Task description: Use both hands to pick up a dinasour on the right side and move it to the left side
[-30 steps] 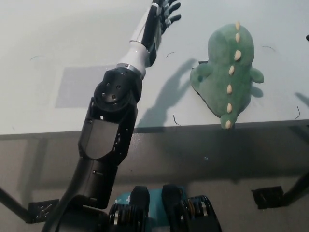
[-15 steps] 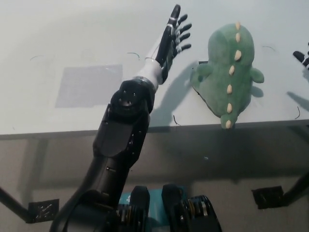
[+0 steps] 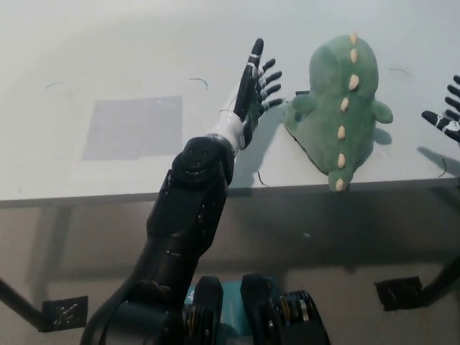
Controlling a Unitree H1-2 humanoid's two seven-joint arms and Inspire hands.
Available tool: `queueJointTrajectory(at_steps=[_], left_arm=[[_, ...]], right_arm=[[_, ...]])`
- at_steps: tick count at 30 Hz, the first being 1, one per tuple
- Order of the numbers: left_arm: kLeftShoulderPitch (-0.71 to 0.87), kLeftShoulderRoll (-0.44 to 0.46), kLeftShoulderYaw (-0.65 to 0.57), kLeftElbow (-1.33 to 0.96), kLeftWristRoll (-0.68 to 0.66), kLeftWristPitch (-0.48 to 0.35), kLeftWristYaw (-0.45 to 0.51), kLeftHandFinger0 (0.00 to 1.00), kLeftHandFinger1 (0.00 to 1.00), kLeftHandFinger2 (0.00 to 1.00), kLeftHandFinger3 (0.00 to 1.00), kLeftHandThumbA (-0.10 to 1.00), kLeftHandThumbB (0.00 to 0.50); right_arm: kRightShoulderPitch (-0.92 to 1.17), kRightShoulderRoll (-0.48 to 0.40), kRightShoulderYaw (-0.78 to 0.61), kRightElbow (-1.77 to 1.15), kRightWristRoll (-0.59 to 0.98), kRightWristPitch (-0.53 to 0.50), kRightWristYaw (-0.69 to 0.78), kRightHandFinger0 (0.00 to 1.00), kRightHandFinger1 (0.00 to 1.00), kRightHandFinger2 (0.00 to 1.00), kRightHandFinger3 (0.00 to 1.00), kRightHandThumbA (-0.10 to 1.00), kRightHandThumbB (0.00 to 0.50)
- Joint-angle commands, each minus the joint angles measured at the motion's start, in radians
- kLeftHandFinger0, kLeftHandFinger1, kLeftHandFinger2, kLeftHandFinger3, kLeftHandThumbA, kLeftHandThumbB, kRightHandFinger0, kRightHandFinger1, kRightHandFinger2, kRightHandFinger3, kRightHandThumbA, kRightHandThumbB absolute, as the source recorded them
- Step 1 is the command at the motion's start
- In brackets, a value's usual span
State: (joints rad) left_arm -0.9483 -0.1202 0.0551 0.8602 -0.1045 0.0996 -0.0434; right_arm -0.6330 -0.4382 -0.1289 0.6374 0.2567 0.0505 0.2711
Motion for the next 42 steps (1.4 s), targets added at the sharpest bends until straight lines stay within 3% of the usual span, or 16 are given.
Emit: queueJointTrajectory(at_steps=[1, 2, 5, 7, 12, 17, 22, 26, 29, 36, 42], left_arm=[[-0.072, 0.003, -0.017, 0.049, 0.023, -0.064, 0.013, 1.0, 1.0, 1.0, 1.0, 1.0, 0.437], [-0.069, 0.003, -0.017, 0.056, 0.022, -0.071, 0.011, 1.0, 1.0, 1.0, 1.0, 1.0, 0.472], [-0.053, -0.006, -0.022, 0.055, 0.028, -0.054, 0.019, 1.0, 1.0, 1.0, 1.0, 1.0, 0.422], [-0.049, -0.017, -0.017, 0.073, 0.029, -0.039, 0.037, 1.0, 1.0, 1.0, 1.0, 1.0, 0.437], [-0.049, -0.031, -0.019, 0.128, 0.031, -0.055, 0.046, 1.0, 1.0, 1.0, 1.0, 1.0, 0.468], [-0.054, -0.036, -0.032, 0.202, 0.048, -0.103, 0.048, 1.0, 1.0, 1.0, 1.0, 1.0, 0.429], [-0.051, -0.042, -0.039, 0.235, 0.051, -0.134, 0.047, 1.0, 1.0, 1.0, 1.0, 1.0, 0.461], [-0.049, -0.052, -0.039, 0.255, 0.052, -0.147, 0.053, 1.0, 1.0, 1.0, 1.0, 1.0, 0.441], [-0.05, -0.057, -0.037, 0.254, 0.049, -0.15, 0.055, 1.0, 1.0, 1.0, 1.0, 1.0, 0.469], [-0.079, -0.061, -0.026, 0.277, 0.038, -0.163, 0.052, 1.0, 1.0, 1.0, 1.0, 1.0, 0.463], [-0.099, -0.071, -0.011, 0.299, 0.029, -0.167, 0.054, 1.0, 1.0, 1.0, 1.0, 1.0, 0.474]], right_arm=[[-0.02, -0.04, -0.005, 0.018, -0.019, -0.025, 0.019, 1.0, 1.0, 1.0, 1.0, 1.0, 0.237], [-0.016, -0.039, -0.009, 0.021, -0.017, -0.022, 0.018, 1.0, 1.0, 1.0, 1.0, 1.0, 0.23], [-0.007, -0.043, -0.012, 0.034, -0.014, -0.013, 0.026, 1.0, 1.0, 1.0, 1.0, 1.0, 0.231], [-0.004, -0.039, -0.018, 0.038, -0.008, -0.003, 0.022, 1.0, 1.0, 1.0, 1.0, 1.0, 0.267], [0.012, -0.033, -0.028, 0.047, 0.001, 0.011, 0.021, 1.0, 1.0, 1.0, 1.0, 1.0, 0.267], [0.033, -0.018, -0.04, 0.061, 0.011, -0.004, 0.022, 1.0, 1.0, 1.0, 1.0, 1.0, 0.272], [0.041, 0.001, -0.047, 0.056, 0.011, 0.0, 0.01, 1.0, 1.0, 1.0, 1.0, 1.0, 0.279], [0.036, 0.018, -0.053, 0.063, 0.006, 0.003, -0.005, 1.0, 1.0, 1.0, 1.0, 1.0, 0.285], [0.031, 0.031, -0.059, 0.046, 0.004, 0.021, -0.018, 1.0, 1.0, 1.0, 1.0, 1.0, 0.314], [0.009, 0.027, -0.055, 0.052, -0.002, 0.021, -0.013, 1.0, 1.0, 1.0, 1.0, 1.0, 0.324], [-0.018, 0.065, -0.042, 0.021, -0.002, 0.047, -0.022, 1.0, 1.0, 1.0, 1.0, 1.0, 0.298]])
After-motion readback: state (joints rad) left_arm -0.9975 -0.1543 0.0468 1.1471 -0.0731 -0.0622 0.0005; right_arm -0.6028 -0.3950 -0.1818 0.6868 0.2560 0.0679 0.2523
